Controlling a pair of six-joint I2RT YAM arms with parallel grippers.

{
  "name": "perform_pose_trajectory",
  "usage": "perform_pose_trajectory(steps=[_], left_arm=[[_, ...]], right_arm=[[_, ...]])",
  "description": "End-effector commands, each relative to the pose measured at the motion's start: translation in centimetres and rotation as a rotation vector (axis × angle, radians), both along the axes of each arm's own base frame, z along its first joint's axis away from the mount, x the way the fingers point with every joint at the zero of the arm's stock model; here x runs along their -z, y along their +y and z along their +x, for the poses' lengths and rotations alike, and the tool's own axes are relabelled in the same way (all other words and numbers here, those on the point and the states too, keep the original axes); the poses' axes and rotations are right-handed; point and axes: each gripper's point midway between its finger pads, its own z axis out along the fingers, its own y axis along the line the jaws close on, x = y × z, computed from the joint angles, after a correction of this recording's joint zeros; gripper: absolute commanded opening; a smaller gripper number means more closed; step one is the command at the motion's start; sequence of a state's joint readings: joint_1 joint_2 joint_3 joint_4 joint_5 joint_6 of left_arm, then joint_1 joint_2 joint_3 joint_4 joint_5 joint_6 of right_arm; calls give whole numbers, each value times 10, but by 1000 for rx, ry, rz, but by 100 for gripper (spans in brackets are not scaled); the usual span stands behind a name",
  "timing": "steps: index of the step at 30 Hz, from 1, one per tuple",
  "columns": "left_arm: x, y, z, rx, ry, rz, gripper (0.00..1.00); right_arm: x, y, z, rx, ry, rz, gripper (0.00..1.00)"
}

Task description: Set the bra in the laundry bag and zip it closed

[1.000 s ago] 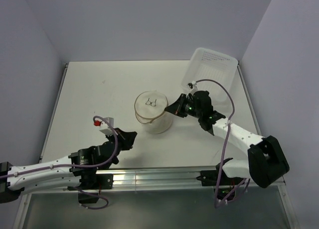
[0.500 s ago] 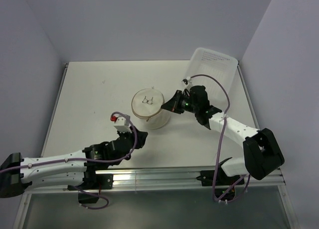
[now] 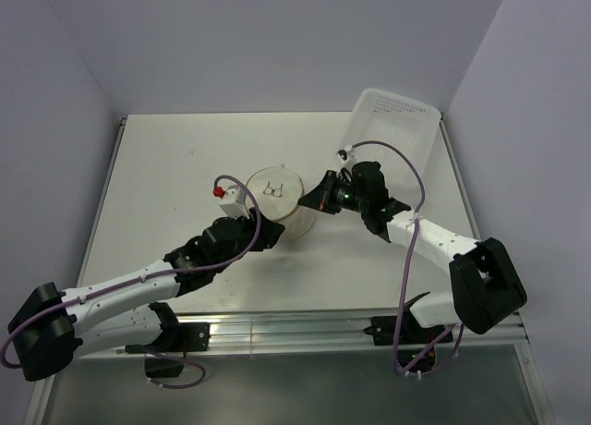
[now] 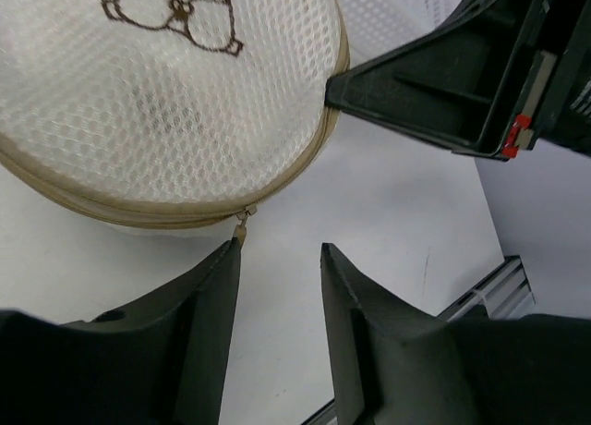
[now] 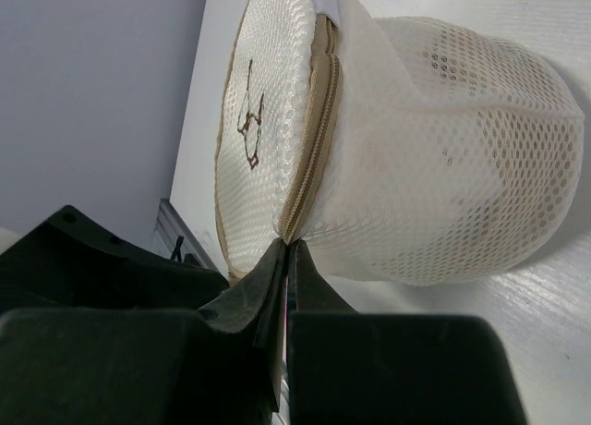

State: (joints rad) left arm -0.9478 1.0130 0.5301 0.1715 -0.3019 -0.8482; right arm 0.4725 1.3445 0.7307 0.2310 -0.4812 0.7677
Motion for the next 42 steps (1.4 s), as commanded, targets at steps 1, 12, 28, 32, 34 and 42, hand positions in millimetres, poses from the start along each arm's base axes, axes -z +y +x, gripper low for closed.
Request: perform_pose_trajectory(steps=[1,12,28,32,34,42], left_arm=[[-20,-17,-2,81,-35,-25,45],[-8,-2,4,6,-13,23,46],[-2,5,15,-41,-38,98,47],[3,12,12,-50,-33,105,47],[4,14,11,-50,-33,108,47],[8,10,14,-27,-49,155,46]], right_arm=[[-21,2,2,-17,-80,36,0],[-23,1,0,-17,-83,43,0],[-23,1,-1,-23,-86,37,0],[-22,1,-1,-25,-84,38,0],[-23,1,-1,-23,-83,39,0],[-25,1,-1,-23,-87,41,0]])
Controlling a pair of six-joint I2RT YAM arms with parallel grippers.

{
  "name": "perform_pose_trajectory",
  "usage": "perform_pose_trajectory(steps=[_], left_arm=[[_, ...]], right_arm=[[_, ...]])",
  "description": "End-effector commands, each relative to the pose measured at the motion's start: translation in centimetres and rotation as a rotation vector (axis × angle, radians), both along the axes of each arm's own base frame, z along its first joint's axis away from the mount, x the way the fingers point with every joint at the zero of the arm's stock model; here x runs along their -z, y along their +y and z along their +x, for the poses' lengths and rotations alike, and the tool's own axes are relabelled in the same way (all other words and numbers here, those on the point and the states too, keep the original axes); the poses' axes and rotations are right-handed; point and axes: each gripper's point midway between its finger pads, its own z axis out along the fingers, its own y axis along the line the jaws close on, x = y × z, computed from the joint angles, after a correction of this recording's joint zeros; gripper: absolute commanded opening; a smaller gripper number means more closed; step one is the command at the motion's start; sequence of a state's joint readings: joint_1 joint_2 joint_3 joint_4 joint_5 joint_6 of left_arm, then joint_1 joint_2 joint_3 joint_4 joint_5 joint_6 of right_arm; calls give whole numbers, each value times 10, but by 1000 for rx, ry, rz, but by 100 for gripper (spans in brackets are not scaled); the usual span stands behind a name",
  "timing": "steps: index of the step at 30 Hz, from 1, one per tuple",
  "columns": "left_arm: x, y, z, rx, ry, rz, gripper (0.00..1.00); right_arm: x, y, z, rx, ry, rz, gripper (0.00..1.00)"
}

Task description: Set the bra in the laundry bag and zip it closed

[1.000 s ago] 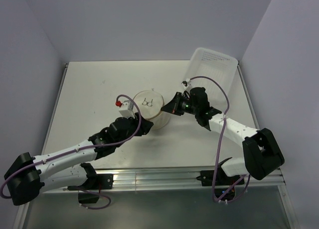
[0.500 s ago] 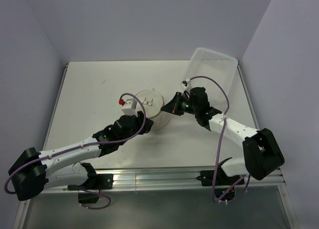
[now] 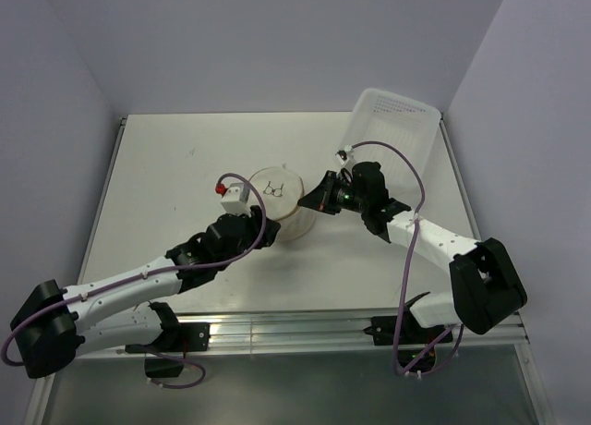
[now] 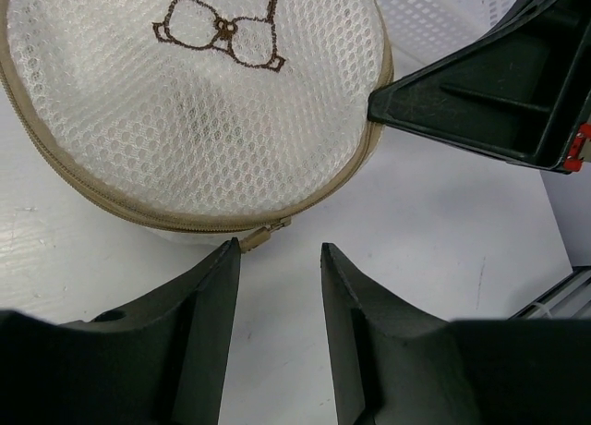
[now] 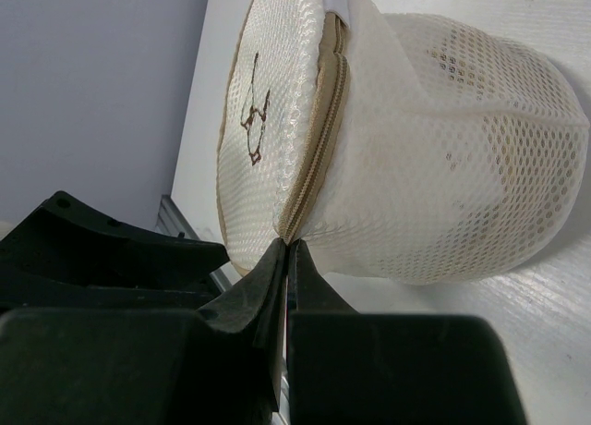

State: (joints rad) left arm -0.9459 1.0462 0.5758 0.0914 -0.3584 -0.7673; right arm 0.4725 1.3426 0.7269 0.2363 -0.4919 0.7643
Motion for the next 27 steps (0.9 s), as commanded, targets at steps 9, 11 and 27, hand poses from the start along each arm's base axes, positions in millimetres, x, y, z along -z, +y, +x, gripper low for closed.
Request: perform_pose_trajectory(steps=[9,11,27], left_arm=[[-1,-5,10,12,-41,58,45],[2,-5,12,7,-39,71,45],[-9,-12,20,-2,-84,32,26]], right_arm=[[-23,1,1,-18,-80,37,0],[-22,1,0,-19,-79,35,0],[-20,1,-2,-26,-78,34,0]])
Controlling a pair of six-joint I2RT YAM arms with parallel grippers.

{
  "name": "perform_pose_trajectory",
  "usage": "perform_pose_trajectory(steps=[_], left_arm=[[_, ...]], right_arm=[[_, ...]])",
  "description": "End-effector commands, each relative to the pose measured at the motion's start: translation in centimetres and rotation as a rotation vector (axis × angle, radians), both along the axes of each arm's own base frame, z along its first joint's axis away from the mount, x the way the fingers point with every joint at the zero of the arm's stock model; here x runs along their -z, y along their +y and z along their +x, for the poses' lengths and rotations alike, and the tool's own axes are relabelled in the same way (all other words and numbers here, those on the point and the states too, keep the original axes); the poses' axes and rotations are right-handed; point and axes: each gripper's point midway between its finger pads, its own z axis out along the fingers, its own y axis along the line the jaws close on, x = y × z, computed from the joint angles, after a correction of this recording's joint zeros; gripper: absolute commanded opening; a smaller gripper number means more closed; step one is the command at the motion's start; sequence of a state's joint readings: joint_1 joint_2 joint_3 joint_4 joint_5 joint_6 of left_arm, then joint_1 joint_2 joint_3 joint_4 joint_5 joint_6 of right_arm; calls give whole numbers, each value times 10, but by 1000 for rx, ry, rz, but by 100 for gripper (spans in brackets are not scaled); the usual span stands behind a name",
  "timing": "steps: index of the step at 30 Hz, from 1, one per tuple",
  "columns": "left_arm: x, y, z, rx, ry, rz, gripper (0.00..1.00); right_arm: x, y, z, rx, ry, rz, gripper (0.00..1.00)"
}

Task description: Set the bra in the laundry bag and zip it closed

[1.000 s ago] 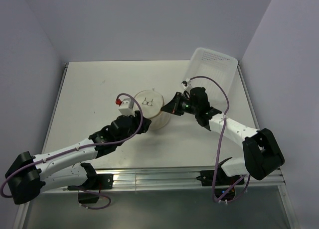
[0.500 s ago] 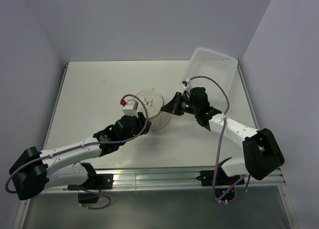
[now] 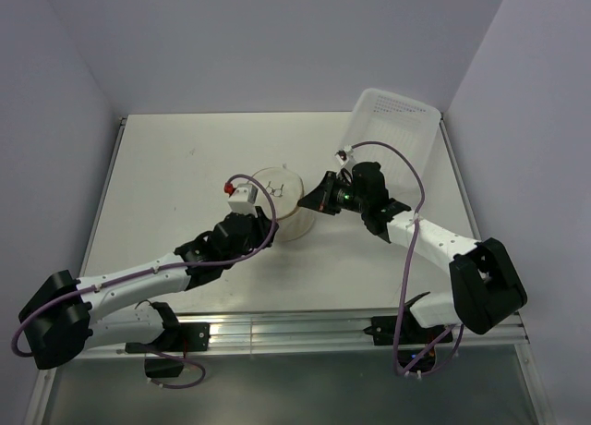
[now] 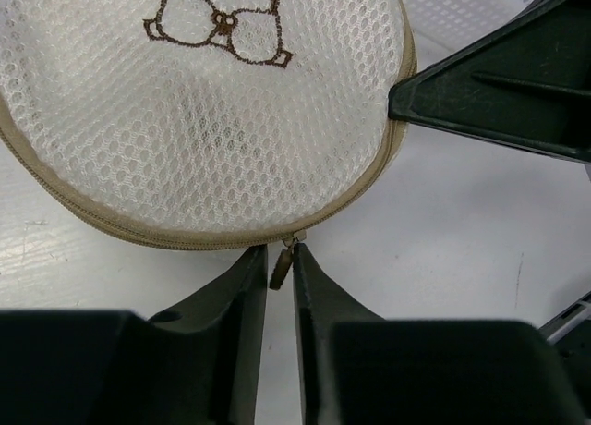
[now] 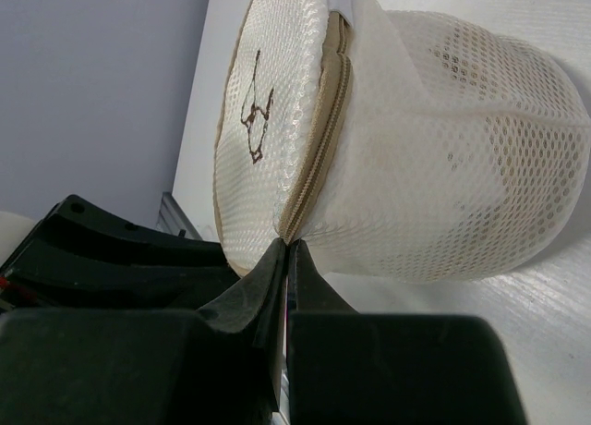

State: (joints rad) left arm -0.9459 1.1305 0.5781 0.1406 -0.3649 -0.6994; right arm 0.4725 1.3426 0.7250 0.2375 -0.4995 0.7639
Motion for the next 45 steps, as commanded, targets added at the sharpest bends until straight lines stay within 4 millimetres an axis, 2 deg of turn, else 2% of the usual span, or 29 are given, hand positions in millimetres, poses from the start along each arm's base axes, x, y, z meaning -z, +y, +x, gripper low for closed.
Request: perform_pose_trajectory(steps=[1,2,3,4,9,15,17,20,23,24,27,28,31,33,35,38,41,45], left_arm=[[-28,-6,12,-20,-69,-51,22],[-26,-5,12,-26,-66,-48,16],[-26,-4,12,-31,-66,-49,3],[-26,-1,13,-43,-69,-49,0],[-18,17,9,-91,-53,-15,0],[7,69,-2,-222,-22,96,0],[0,83,-6,-263,-37,74,0],[-7,93,-10,-279,-54,43,0],[-18,86,-12,-253,-64,-8,0],[-19,77,-15,-216,-51,-34,0],[-26,53,-21,-156,-30,-136,0],[-30,43,-24,-133,-34,-166,0],[-46,21,-30,-104,-55,-243,0],[-52,12,-30,-116,-76,-256,0],[-59,-4,-39,-81,-90,-282,0],[-53,-20,-44,-69,-76,-283,0],[-52,-32,-49,-46,-68,-307,0],[-50,-39,-53,-33,-66,-304,0]], right_arm=[[-20,0,-1,-18,-79,33,0],[-19,0,0,-15,-77,31,0],[-18,0,-1,-18,-74,30,0],[-18,1,-1,-22,-74,29,0],[-15,-3,8,-8,-78,14,0],[-14,-12,27,-2,-73,10,0],[-13,-14,30,-18,-72,2,0],[-12,-9,36,-54,-69,-17,0],[-12,-1,42,-66,-50,-22,0],[-12,0,49,-46,-49,-35,0],[-14,2,49,-1,-32,-56,41],[-14,0,47,16,-32,-66,62],[-18,-12,29,76,-65,-100,80],[-20,-19,5,93,-81,-76,82],[-16,-23,-21,96,-94,-49,82],[-12,-13,-55,86,-85,16,81],[-13,-4,-73,85,-73,80,80],[-22,2,-72,79,-72,109,75]])
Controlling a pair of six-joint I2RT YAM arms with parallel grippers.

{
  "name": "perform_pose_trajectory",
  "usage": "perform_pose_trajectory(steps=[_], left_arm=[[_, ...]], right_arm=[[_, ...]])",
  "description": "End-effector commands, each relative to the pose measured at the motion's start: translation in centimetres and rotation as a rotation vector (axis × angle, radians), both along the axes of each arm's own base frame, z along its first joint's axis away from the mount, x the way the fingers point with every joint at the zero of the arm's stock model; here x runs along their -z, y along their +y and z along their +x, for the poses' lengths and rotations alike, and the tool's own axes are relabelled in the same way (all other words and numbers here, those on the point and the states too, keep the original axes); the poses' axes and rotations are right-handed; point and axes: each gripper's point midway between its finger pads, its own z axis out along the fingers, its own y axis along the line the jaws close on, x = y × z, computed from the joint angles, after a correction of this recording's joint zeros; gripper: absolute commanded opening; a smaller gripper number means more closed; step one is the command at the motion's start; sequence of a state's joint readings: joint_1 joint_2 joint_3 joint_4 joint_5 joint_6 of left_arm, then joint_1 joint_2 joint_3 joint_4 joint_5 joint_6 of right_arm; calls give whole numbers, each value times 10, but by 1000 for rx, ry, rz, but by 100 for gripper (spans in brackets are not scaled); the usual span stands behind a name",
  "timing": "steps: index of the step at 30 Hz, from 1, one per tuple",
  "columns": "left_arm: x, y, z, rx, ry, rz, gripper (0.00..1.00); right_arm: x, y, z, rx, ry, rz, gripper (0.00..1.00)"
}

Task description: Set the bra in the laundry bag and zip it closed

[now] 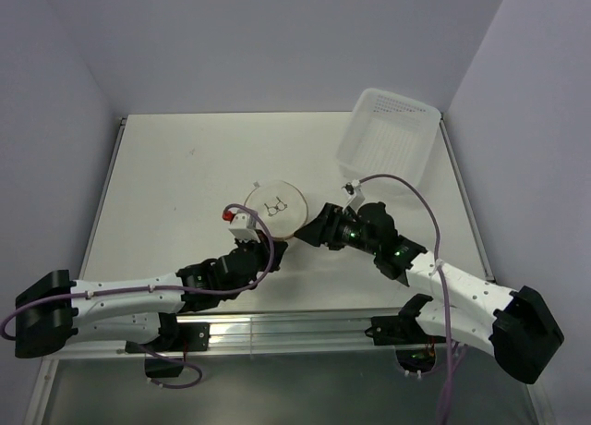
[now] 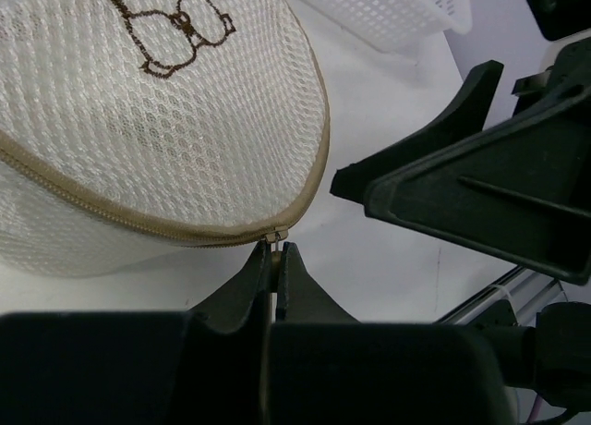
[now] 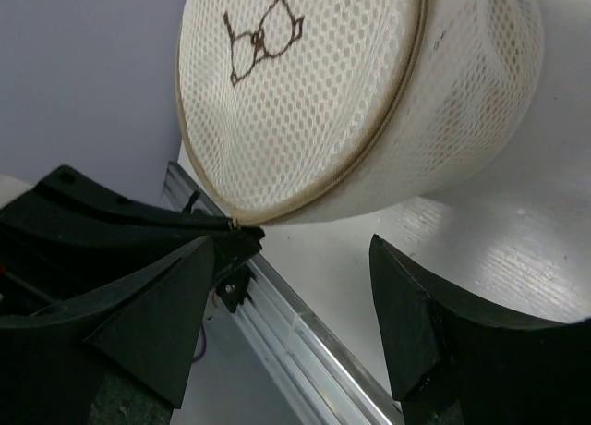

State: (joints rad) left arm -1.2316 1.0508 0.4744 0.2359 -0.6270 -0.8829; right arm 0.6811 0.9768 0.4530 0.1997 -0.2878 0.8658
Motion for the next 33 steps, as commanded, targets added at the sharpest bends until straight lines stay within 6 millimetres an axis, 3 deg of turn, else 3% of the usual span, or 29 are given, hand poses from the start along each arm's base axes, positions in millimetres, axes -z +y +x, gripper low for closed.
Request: perform_pose_trajectory(steps=[1,3,13,14,15,17,20,24,29,31,32,33], left_arm=[[-42,-16,3,-13,-41,-145,0],[-40,-16,1,-4,-40,-144,0],[-40,-14,-2,12,-45,-143,0],[-37,-14,-2,13,-46,-135,0],[-38,-13,-2,12,-47,-136,0],[-35,-11,-2,11,-50,-120,0],[-34,-8,-2,19,-64,-92,0],[-22,15,-4,-14,-54,-16,0],[-17,62,-4,-125,-39,-1,0],[-7,78,-7,-150,-19,36,0],[-12,86,-7,-172,-20,6,0],[-13,90,-7,-182,-18,1,0]], right_arm=[[-31,6,16,58,-60,88,74],[-33,8,21,74,-59,100,66],[-28,20,36,84,-31,90,45],[-27,20,36,84,-28,87,40],[-27,20,38,90,-27,86,23],[-26,20,41,90,-30,67,9],[-21,21,49,71,-25,46,0],[-9,13,66,30,2,53,0],[-14,-1,103,51,-95,-69,0],[-19,3,121,40,-115,-119,0],[-20,5,127,34,-120,-127,0],[-11,10,133,13,-98,-140,0]])
